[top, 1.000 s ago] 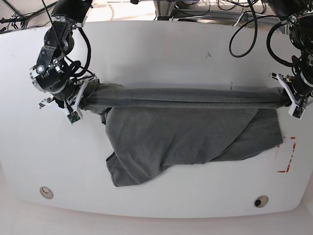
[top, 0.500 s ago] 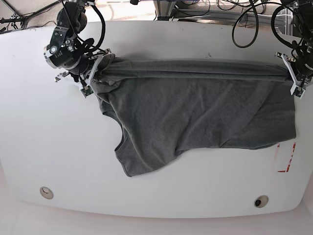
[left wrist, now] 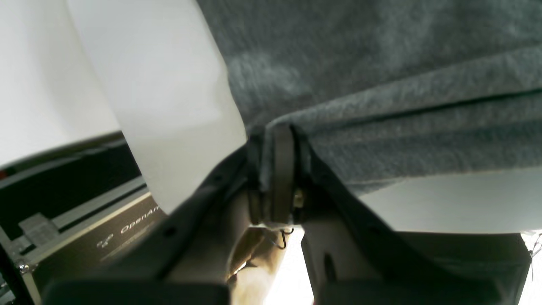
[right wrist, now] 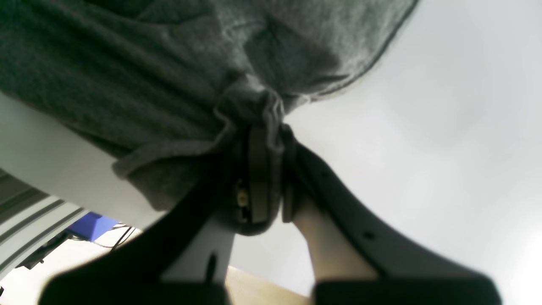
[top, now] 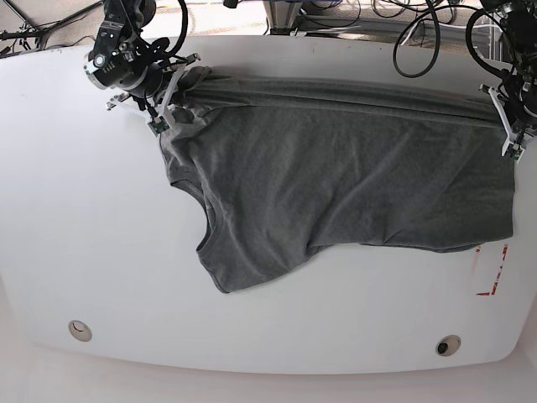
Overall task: Fold the T-shirt properly
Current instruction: 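Swing the held edge across the table and lay the T-shirt flat with both grippers, then open the right gripper, release the edge, and move it to the shirt's side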
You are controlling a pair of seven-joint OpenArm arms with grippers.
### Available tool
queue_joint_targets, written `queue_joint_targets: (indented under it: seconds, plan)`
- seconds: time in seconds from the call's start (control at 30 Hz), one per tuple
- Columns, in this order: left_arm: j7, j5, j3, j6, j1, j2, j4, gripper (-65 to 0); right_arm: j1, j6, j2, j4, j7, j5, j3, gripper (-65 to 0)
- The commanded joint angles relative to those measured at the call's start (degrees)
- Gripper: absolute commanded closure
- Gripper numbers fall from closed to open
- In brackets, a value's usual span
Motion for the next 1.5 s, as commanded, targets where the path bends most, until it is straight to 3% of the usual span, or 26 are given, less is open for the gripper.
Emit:
queue_joint_targets:
  seconds: [0.0,0.1,0.33,0.7,0.9,1.0,1.23,1.33,1.47]
  plan:
    - [0.99,5.16,-0.97,1.25,-0.32,-1.75,0.24,0.0,-0.48,-0.53,0.96,0.71,-1.51,-4.49,0.76,-0.8]
    - [0.90,5.16,-1.15,1.25,-0.23,-1.75,0.24,0.0,-1.45,-0.53,0.96,0.54,-1.43,-4.49,0.76,-2.1]
    - [0.90,5.16,-0.80,1.25,2.32,-2.02,0.33,0.0,-2.15,-0.53,0.88,0.19,-1.43,-4.75,1.11,-19.0]
    - [0.99,5.16,-0.97,1.25,5.13,-1.93,0.33,0.0,-3.03,-0.53,-0.97,0.45,0.24,-4.14,2.52,-20.0]
    - [0.99,5.16,-0.88,1.25,5.05,-1.84,0.33,0.0,-0.04,-0.53,-4.49,0.45,0.24,1.32,6.21,-21.1]
    - [0.99,5.16,-0.80,1.25,5.05,-1.84,0.33,0.0,1.10,-0.53,-5.45,0.36,0.16,4.74,7.80,-28.5]
    - [0.99,5.08,-0.80,1.25,5.05,-1.84,0.33,-0.1,4.18,-0.53,-7.48,0.19,0.16,8.96,9.64,-54.4]
    - [0.99,5.08,-0.80,1.25,5.05,-1.84,0.33,-6.7,6.64,-0.53,-7.92,-0.43,0.16,8.79,9.91,-59.1]
    - [0.99,4.90,-0.80,1.25,5.05,-1.84,0.33,-23.2,11.30,-0.53,-7.92,-4.03,0.33,8.79,9.91,-57.5]
